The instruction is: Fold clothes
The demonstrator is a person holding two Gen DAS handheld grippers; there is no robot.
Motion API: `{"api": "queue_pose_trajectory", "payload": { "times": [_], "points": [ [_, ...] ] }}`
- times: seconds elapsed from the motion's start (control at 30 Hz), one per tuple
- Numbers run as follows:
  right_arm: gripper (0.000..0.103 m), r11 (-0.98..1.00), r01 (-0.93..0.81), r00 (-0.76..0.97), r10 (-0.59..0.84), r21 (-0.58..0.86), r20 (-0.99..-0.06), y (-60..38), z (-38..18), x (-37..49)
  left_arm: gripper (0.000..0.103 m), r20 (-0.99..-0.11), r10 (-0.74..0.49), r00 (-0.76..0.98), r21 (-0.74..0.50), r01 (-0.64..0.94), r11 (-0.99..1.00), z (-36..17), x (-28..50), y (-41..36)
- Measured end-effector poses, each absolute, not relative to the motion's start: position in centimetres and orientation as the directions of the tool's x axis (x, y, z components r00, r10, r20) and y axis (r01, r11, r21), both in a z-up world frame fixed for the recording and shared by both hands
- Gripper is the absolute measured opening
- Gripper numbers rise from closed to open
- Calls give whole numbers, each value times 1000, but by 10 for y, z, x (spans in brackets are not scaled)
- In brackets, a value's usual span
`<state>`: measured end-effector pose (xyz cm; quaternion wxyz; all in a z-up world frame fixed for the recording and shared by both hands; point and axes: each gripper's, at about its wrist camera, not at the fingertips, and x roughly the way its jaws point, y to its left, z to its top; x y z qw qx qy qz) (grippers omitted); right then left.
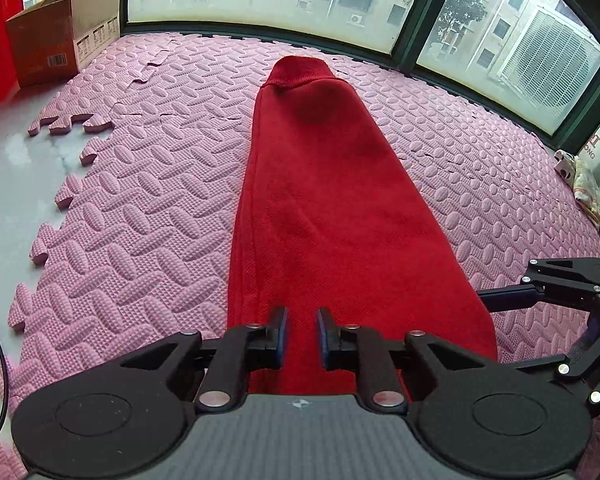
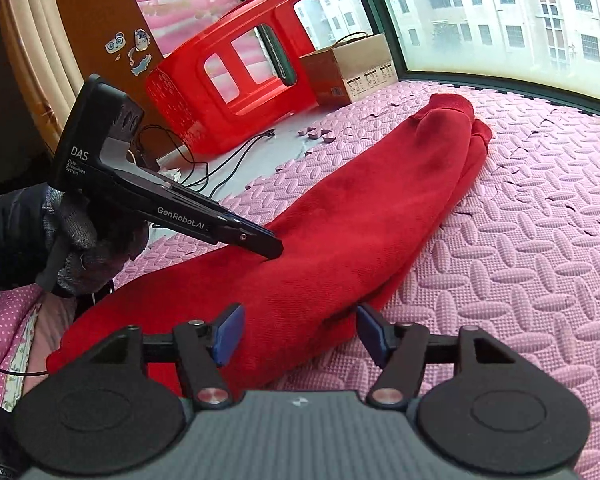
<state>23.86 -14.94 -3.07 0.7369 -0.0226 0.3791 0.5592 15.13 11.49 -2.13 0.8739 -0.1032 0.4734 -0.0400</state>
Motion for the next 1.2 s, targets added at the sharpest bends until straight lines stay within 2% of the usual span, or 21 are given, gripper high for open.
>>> {"api": "queue_pose_trajectory", "payload": {
  "times": [0.2,0.53,0.63,0.77,0.87,0.97,1.2],
  "points": [
    [73,233,-867,-38,851,442,-524,-139,-45,255,18,-809,-180,559,-243,-39,969,-24,152,120],
    [75,199,-871,-35,886,448,-462,-147,-41,270,18,-807,-183,561,-248,-41,968,-24,154,120],
    [83,126,-847,-131,892,517,-432,-136,-48,279,18,-806,-183,563,-250,-43,967,-25,155,120],
    [84,7,-787,-305,865,617,-399,-129,-60,278,18,-806,-183,563,-250,-44,967,-25,156,120],
    [86,-30,-792,-328,863,610,-383,-127,-58,275,18,-802,-182,570,-251,-45,967,-26,156,120],
    [86,-63,-776,-382,839,627,-388,-125,-59,274,18,-801,-176,572,-244,-44,969,-26,156,119],
    [85,-73,-827,-405,765,558,-500,-155,-44,270,18,-801,-158,577,-208,-22,978,-26,158,115]
  ]
}}
